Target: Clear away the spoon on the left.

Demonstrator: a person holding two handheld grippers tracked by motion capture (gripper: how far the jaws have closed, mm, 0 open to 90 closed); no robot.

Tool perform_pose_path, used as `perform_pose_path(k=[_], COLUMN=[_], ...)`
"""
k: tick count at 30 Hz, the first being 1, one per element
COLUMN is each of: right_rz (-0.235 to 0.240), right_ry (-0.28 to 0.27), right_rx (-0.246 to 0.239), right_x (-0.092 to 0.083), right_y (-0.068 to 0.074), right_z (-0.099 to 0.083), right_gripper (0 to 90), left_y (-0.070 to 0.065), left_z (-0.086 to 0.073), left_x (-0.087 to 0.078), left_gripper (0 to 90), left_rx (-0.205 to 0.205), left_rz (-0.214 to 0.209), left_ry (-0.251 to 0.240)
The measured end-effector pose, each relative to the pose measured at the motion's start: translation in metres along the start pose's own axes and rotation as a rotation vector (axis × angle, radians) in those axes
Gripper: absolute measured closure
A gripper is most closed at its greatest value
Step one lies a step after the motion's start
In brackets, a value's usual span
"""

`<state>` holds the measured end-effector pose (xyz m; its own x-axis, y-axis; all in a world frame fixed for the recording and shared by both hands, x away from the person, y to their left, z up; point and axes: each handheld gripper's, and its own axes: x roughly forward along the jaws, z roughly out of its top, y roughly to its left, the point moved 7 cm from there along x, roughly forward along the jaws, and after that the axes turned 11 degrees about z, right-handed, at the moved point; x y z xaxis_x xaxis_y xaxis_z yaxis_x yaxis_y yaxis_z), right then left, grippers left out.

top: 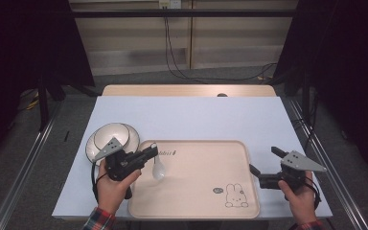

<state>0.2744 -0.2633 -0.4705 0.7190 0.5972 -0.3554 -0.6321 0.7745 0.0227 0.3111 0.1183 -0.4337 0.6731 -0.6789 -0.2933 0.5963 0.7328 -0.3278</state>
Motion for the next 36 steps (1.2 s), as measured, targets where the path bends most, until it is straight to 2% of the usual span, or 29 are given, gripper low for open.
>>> perform_pose_path(k=[10,32,36], right_rz=[0.004,0.008,0.009], right_ry=[-0.002,-0.001,-0.003], right_rx=[0.001,-0.001,0.002], right_x=[0.0,0.0,0.001], right_y=[0.0,0.001,0.0], right_z=[0.0,0.0,0.0], right_gripper=[0.4,0.4,0.4], left_y=[-0.005,-0.003,-0.004], left_z=[-0.005,-0.013,-0.017], left_x=[0.001,-0.002,-0.001], left_gripper=[85.7,85.6,85.6], left_rx=[-0.006,-0.035,-0.02], left_rz=[-0.01,-0.009,-0.007], left_ry=[0.015,0.037,0.055])
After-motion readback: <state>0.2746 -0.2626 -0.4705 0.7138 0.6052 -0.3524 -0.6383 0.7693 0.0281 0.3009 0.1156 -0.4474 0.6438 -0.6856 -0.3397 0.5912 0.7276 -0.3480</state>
